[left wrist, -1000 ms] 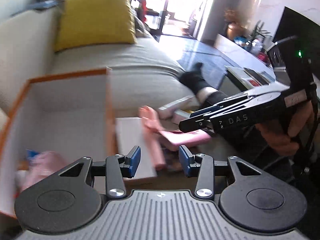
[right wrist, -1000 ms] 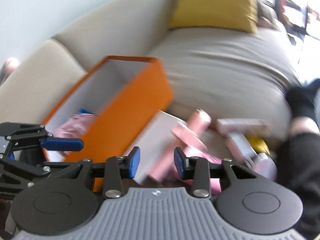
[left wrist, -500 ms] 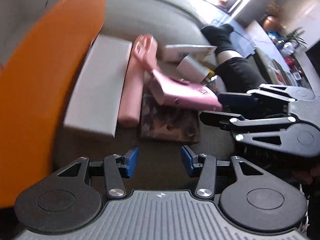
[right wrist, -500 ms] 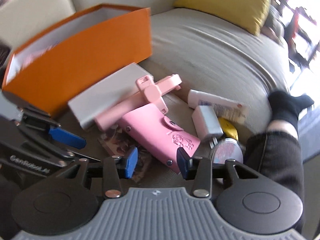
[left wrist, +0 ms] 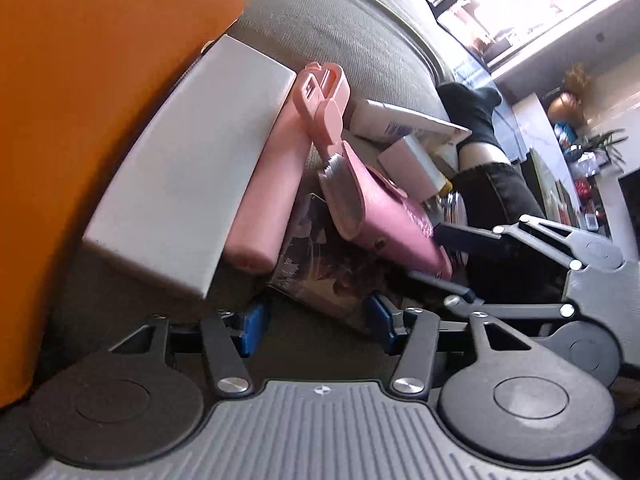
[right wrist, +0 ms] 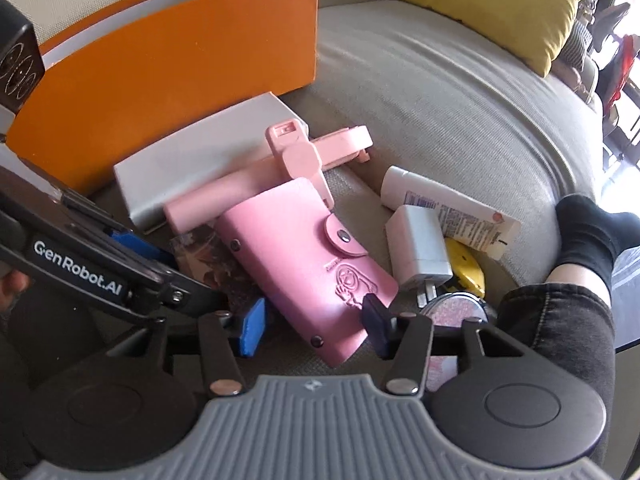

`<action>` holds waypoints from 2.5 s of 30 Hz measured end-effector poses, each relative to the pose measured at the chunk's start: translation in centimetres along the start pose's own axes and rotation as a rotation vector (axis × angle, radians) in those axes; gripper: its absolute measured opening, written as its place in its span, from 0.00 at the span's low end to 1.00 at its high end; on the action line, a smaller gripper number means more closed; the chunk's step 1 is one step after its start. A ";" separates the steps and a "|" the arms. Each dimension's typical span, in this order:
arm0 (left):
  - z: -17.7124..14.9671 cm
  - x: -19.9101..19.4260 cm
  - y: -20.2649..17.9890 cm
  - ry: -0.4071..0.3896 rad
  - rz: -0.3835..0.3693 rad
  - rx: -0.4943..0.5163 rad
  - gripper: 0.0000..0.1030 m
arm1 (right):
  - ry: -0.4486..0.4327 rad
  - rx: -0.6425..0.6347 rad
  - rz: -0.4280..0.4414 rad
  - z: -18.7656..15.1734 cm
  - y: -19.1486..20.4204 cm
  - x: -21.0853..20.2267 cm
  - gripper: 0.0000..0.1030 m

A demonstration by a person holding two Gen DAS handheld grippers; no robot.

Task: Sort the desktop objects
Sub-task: 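Grasp the PHOTO CARD pack with the left gripper while the right grasps the pink umbrella, then lift the PHOTO CARD pack with the left gripper while the right lifts the pink umbrella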

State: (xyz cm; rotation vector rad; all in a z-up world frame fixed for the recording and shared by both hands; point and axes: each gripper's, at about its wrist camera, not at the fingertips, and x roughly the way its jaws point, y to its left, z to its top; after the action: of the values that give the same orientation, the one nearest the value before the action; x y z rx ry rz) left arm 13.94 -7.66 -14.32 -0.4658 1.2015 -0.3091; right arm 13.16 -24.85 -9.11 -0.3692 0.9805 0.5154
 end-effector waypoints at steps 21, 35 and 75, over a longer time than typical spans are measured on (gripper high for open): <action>2.1 0.9 -2.1 -0.019 0.029 0.112 0.54 | -0.035 0.534 0.163 -1.1 -4.8 -3.7 0.24; 1.9 2.7 -4.2 -0.055 0.064 0.194 0.58 | -0.072 0.488 0.041 -0.8 -4.9 -2.2 0.19; -0.3 -0.3 -5.6 -0.089 0.031 0.295 0.25 | 0.023 0.530 0.018 -0.8 -5.1 -1.2 0.25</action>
State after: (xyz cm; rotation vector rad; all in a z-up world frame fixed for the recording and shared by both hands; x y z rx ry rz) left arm 13.66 -12.43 -11.38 -0.2018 1.0544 -0.4271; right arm 14.93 -29.70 -8.15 0.1088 1.1013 0.2513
